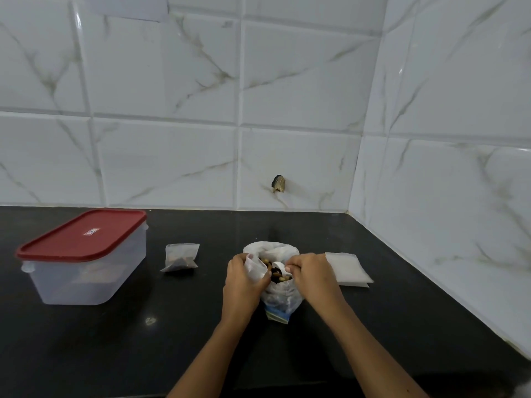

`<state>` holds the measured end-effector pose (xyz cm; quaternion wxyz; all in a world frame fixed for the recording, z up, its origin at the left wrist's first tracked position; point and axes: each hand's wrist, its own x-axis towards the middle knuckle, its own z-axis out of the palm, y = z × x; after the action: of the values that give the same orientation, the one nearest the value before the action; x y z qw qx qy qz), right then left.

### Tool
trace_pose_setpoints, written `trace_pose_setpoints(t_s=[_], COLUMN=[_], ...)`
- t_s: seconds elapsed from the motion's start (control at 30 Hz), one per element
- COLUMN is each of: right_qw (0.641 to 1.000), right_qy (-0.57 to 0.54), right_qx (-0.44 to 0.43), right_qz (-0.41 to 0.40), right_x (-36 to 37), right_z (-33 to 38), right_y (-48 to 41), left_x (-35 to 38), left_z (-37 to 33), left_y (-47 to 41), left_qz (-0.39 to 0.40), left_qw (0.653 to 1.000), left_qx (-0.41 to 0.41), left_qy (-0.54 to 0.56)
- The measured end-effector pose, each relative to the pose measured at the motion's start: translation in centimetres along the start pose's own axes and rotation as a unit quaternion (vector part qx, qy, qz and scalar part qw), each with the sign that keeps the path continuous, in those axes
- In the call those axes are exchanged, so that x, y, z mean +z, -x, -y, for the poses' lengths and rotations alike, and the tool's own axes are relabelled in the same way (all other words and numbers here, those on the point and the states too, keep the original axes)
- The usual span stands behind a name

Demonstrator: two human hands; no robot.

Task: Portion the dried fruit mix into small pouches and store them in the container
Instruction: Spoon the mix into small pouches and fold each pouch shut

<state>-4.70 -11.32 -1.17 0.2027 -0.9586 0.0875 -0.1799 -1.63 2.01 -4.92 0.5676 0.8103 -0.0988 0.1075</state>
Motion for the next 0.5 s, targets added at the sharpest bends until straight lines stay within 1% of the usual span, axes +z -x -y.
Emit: trace_pose_setpoints(t_s=[0.03,0.1,0.13,0.2,0.3,0.37,0.43,0.5], right_qw=[1.000,0.993,0.983,0.953,0.921,0.889,0.864,0.851], right_qy=[-0.018,-0.108,-0.169,-0.276,-0.327,-0.376,-0.417,-0.441], right_qx=[0.013,0.040,0.064,0.127,0.207,0.254,0.277,0.279], right_qz=[-0.001,-0.010,-0.013,-0.003,0.040,0.055,0.057,0.061], right_x=[0.0,-0.3,-0.5,-0.9,-1.0,-1.1,-1.2,-1.4], right_z=[0.0,-0.2,-0.3,-0.5,-1.0,-1.3,-1.7,-1.8], right_y=[0.0,-0.1,0.0,0.1,-0.4,-0.7,-0.8,-0.7], left_x=[0.0,0.0,0.0,0.0,0.0,-0.1,-0.4,-0.7], left_z=[0.0,0.0,0.1,0.0,0.0,0.0,0.1,0.0], left_y=[0.0,0.1,0.1,0.1,0.0,-0.3,-0.7,-1.2], left_qz=[0.000,0.001,0.001,-0.001,0.003,0.009,0.013,0.015], left_qw=[1.000,1.000,1.000,1.000,1.000,1.000,0.999,0.998], left_qx=[0.002,0.005,0.007,0.009,0.013,0.012,0.011,0.016], left_qy=[0.000,0.002,0.001,-0.004,-0.013,-0.017,-0.033,-0.061])
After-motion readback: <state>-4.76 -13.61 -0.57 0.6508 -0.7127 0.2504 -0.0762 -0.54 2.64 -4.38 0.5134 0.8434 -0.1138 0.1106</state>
